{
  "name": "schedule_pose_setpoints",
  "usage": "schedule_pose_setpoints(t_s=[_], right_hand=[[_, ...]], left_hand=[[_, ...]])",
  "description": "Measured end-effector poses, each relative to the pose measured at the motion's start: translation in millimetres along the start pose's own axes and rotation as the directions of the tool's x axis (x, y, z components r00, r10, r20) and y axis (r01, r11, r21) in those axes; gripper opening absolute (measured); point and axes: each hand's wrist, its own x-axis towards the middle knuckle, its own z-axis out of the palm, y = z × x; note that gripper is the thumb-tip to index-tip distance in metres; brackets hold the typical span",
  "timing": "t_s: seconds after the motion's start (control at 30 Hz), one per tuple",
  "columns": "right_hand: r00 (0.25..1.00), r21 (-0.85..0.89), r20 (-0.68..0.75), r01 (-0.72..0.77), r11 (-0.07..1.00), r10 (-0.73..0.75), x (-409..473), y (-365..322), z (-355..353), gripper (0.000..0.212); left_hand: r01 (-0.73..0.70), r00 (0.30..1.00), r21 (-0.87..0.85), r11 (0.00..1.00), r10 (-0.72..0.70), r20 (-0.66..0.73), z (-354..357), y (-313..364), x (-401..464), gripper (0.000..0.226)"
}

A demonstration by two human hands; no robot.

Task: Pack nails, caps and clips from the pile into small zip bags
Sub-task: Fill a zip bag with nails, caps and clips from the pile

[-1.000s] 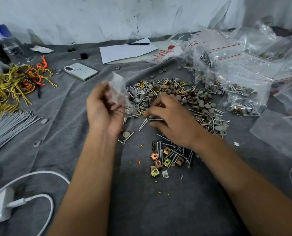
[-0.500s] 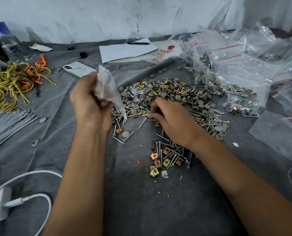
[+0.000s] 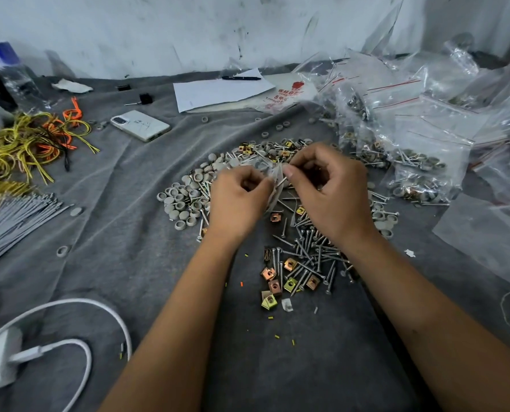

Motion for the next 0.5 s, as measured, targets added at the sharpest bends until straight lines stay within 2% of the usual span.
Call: schedule_pose_setpoints(t_s=[0.2, 0.3, 0.43, 0.5], right_hand=[[0.997, -0.074, 0.069, 0.046, 0.996, -0.040, 0.0, 2.3, 1.8, 0.008], [0.997, -0.065, 0.064, 0.052, 0.997, -0.048, 0.1, 2.2, 0.6, 0.007], [0.985, -0.118, 0.121, 0.135, 0.984, -0.121, 0.0, 0.3, 0.5, 0.010], [0.985, -0.148, 0.070, 0.166, 0.975, -0.157, -0.7, -1.6, 0.8, 0.008]], left_hand=[[0.064, 0.998, -0.246, 0.967, -0.069, -0.011, -0.5, 4.7, -1.7, 0.024], [0.056, 0.998, -0.269, 0.962, -0.057, 0.003, -0.5, 7.0, -2.5, 0.021], [0.041, 0.999, -0.281, 0.959, -0.045, -0.006, -0.5, 9.8, -2.7, 0.021], [0.036, 0.999, -0.271, 0.962, -0.041, -0.012, -0.7, 8.6, -2.3, 0.021]])
